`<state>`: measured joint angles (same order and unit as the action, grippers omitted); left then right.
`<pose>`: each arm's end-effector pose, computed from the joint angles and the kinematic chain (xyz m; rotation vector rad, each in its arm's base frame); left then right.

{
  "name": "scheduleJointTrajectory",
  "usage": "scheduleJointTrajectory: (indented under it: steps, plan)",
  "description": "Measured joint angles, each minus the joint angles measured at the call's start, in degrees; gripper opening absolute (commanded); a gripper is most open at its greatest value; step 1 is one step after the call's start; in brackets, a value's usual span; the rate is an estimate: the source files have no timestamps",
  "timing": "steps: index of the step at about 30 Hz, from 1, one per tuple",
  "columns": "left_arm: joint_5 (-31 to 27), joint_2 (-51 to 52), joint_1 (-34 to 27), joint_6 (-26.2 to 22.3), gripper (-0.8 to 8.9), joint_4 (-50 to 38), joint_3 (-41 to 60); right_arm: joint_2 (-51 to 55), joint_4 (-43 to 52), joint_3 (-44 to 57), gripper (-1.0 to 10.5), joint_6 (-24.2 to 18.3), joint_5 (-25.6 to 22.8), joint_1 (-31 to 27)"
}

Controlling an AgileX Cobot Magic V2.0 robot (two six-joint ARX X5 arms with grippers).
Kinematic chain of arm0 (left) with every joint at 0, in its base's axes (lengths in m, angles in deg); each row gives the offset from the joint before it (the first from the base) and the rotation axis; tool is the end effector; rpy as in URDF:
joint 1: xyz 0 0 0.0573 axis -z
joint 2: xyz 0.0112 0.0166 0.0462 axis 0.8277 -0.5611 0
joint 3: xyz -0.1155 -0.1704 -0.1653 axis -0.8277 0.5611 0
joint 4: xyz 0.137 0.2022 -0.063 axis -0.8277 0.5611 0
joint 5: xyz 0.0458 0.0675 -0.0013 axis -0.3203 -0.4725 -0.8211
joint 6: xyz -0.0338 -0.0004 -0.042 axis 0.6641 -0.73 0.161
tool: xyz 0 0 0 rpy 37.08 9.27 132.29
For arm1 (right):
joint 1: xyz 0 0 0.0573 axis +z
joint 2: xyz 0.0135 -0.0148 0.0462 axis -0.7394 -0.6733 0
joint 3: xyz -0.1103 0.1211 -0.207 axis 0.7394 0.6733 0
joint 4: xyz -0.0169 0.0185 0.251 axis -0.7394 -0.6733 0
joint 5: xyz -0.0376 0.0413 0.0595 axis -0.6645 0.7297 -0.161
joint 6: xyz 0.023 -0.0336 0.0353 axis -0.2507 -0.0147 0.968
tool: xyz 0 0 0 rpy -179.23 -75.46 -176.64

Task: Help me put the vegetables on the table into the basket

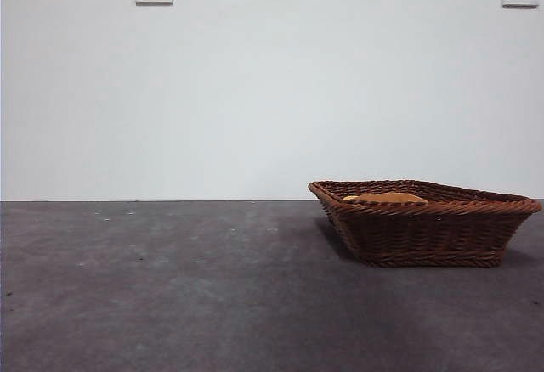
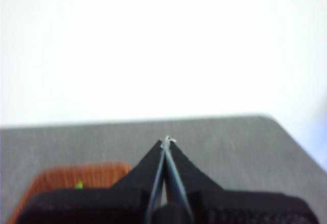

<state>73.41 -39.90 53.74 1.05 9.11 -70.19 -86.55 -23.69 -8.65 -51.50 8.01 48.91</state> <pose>0.0926 0.0036 0.1548 0.0364 0.2386 0.0356 0.1402 0.0014 0.3278 -0.0122 0.0408 -0.0350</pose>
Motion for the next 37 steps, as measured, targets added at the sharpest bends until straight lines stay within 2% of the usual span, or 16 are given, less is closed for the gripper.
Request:
scheduleJointTrajectory:
  steps: [2,5,8,14,19,28,37]
  plan:
    - [0.2,0.0,0.0,0.0,-0.03,0.1,0.0,5.7,1.4,6.2,-0.2,-0.1,-0.5,0.2]
    - [0.2,0.0,0.0,0.0,-0.03,0.1,0.0,15.1,9.6,16.6,-0.2,-0.5,-3.5,0.2]
    - [0.3,0.0,0.0,0.0,-0.03,0.1,0.0,22.8,16.7,24.9,-0.2,-0.5,-3.3,0.1]
    - [0.4,-0.2,0.0,0.0,-0.03,0.1,0.0,29.7,15.5,35.2,-0.2,-0.7,-1.8,0.1]
    - [0.4,-0.2,0.0,0.0,-0.03,0.1,0.0,31.4,13.4,37.5,-0.2,0.2,-1.2,0.1]
    - [0.4,-0.2,0.0,0.0,-0.03,0.0,0.0,34.3,-4.3,37.5,-0.2,0.4,-1.2,0.1]
    - [0.4,-0.3,0.0,0.0,-0.03,0.1,0.0,34.3,-4.3,37.6,-0.2,0.4,-1.2,0.1]
